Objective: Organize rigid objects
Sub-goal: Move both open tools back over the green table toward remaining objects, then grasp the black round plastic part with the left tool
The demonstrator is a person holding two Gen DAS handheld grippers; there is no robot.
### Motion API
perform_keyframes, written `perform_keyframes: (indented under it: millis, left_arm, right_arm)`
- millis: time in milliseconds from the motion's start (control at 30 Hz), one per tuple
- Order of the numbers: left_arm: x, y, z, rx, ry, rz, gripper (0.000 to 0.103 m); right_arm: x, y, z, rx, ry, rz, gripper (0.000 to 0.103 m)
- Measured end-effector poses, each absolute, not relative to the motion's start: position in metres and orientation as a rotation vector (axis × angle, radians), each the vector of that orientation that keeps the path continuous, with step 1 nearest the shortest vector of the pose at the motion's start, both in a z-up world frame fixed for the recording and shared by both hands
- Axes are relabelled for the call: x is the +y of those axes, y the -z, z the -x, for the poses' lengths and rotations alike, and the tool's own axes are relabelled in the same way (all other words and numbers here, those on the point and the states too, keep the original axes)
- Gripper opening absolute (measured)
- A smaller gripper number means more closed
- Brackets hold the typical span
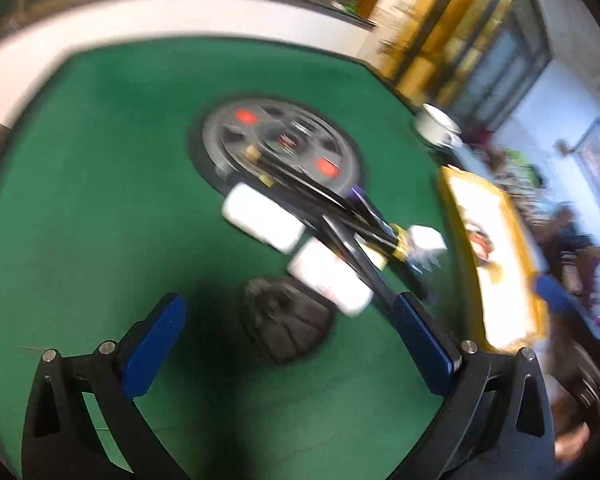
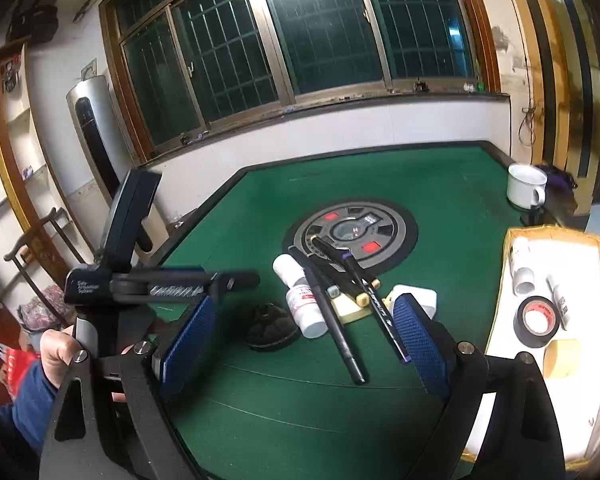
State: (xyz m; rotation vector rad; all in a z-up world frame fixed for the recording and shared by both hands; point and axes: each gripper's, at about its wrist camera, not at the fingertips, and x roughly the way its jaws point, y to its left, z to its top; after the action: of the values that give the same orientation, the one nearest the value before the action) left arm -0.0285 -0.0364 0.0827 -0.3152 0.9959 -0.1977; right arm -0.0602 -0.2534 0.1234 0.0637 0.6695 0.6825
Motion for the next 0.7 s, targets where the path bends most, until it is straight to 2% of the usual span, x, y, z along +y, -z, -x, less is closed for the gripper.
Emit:
perform_keyframes:
  millis: [100, 300, 533, 700]
  left_arm:
    - [-0.037, -0.074, 0.032, 0.999, 0.171, 0.309, 0.103]
    - [-0.072, -0.057, 0.03, 1.026, 0.036, 0.14, 0.103]
    - [-0.078, -0.034, 0.012, 1.047, -0.029, 0.084, 0.103]
    - [-0.083, -0.027, 0.012, 1.038, 0.034, 0.034, 0.09]
  right_arm:
    - [-0.259, -0.109, 0.046, 0.775, -0.669, -0.065, 0.088]
    - [-0.271, -0.097, 0.047, 0.784, -0.67, -0.111, 0.088]
    - [-0.274, -0.087, 0.045, 0.821, -0.664, -0.087, 0.088]
    - [-0.267, -0.08, 0.039, 0.87, -0.664, -0.053, 0.088]
